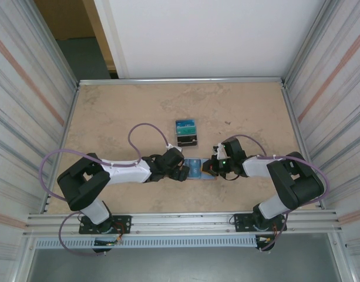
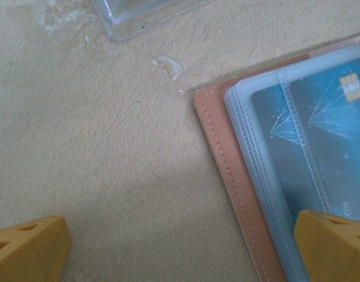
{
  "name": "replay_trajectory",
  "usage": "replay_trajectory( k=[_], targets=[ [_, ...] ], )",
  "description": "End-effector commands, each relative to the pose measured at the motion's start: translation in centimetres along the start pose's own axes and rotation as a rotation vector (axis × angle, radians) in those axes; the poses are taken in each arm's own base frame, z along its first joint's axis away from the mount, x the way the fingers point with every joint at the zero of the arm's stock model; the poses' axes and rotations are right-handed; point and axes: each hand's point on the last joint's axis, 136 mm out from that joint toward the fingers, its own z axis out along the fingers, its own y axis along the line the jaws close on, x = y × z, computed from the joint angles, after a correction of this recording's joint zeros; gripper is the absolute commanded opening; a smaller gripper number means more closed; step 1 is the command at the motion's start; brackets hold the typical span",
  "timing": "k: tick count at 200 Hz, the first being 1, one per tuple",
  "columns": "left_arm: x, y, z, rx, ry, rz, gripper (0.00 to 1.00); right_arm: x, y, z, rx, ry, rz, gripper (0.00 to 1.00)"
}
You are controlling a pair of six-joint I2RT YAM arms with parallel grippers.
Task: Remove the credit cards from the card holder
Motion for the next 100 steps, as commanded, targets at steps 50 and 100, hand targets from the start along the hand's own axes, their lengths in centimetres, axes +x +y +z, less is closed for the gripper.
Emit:
replay_trajectory(
  k=[50,100],
  targets=[
    [0.2,0.2,-0.2,-0.010,0.036,0.046,0.99,0.1,-0.4,-0.3,0.082,0.011,-0.029,0.04],
    [-3.3,-1.2,-2.0,0.019,-0.060,0.073,0.99,0.2,0.2,0.1,0.096,0.022,-0.054,0.03]
  ],
)
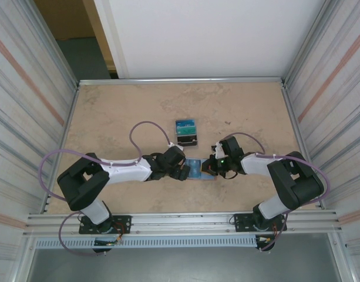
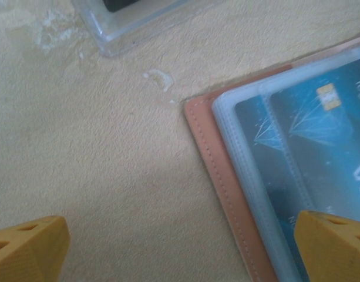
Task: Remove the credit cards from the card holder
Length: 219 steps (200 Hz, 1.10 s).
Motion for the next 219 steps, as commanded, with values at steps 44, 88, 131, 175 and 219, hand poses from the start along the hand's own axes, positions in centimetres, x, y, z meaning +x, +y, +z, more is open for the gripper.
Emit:
replay_trajectory(
  k=[44,88,131,175,219],
  targets=[
    [-2.9,-2.0,-0.1,0.042,-0.044,0.061,0.98,0.0,0.0,0.0,0.046,0.008,-0.021,0.03],
    [-1.9,-2.3,1.8,0.035,0.014,0.089,0.99,0.1,0.0,0.2,0.047,0.010,-0.018,0.03],
    [-0.2,-1.5,2.9,-0.006,0.083,0.113,0.99,0.1,0.0,0.3,0.052,0.005,-0.016,0.04],
    [1.2,-0.8,3.4,-0.048,0.136,0.144,0.99,0.0,-0.2,0.3,0.053,0.001,-0.008,0.07],
    [1.7,0.0,2.9,-0.077,0.149,0.152,0.99,0.1,-0.6,0.2,0.046,-0.005,0.006,0.05]
  ],
)
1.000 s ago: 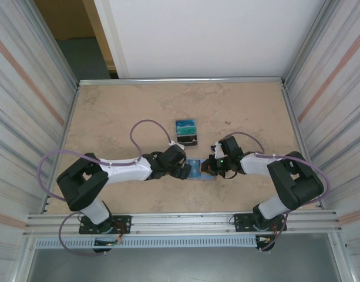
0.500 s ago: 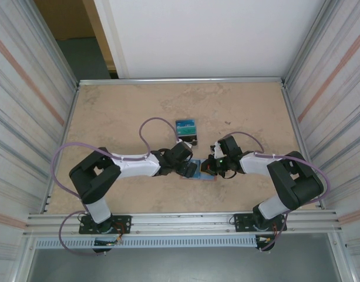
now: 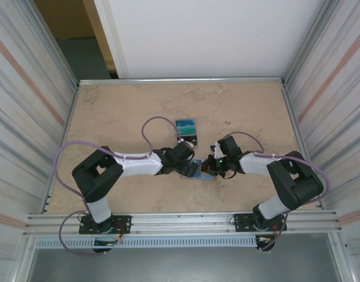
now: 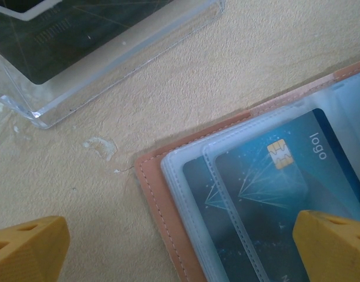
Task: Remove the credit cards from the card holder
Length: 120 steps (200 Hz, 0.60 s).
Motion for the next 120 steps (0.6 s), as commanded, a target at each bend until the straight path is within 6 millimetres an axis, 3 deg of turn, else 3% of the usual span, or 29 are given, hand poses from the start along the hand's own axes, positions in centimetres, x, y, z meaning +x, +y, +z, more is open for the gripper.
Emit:
replay_trajectory(
  k=[1,36,120],
  targets=[
    [3.9,1.9,0.6,-0.090,0.131,0.067,0.99,0.2,-0.5,0.0,0.006,0.002,0.012,0.05],
    [3.9,2.5,-0.1,-0.107,0.121,0.066,0.99,0.2,-0.8,-0.3,0.004,-0.008,0.020,0.01],
    [3.7,2.4,-0.3,-0.098,0.114,0.065,0.99,-0.1,-0.7,-1.3,-0.005,-0.032,0.024,0.03]
  ],
)
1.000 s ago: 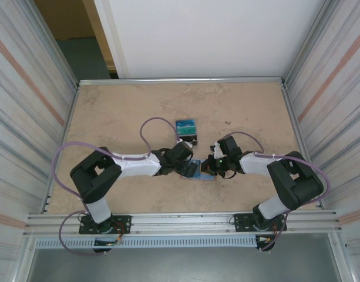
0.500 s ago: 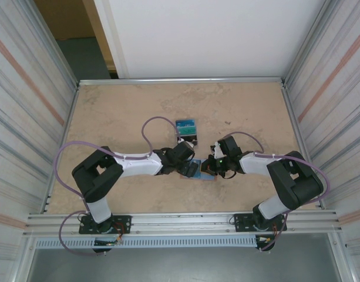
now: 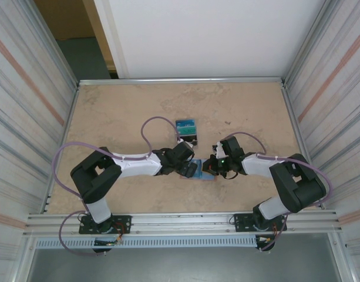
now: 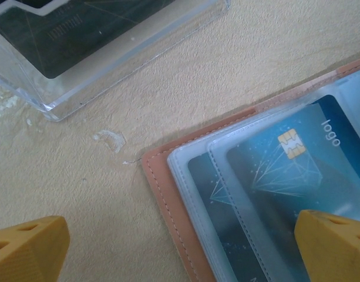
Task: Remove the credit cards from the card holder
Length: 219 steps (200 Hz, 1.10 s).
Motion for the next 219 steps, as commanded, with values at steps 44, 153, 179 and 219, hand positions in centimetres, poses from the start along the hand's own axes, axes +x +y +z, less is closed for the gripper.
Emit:
replay_trajectory(
  k=[44,153,179,219],
  targets=[
    [3.8,1.9,0.2,-0.073,0.120,0.063,0.99,-0.1,0.4,-0.6,-0.043,-0.013,0.016,0.05],
    [5.1,1.7,0.7,-0.061,0.151,0.042,0.99,-0.4,-0.5,0.4,-0.061,-0.006,0.064,0.19],
    [5.0,1.6,0.4,-0.048,0.146,0.030,0.99,-0.1,-1.1,0.6,-0.030,0.011,0.075,0.19],
    [3.6,1.0,-1.0,-0.008,0.096,0.006,0.99,0.3,-1.9,0.7,0.024,0.022,0.083,0.21]
  ],
)
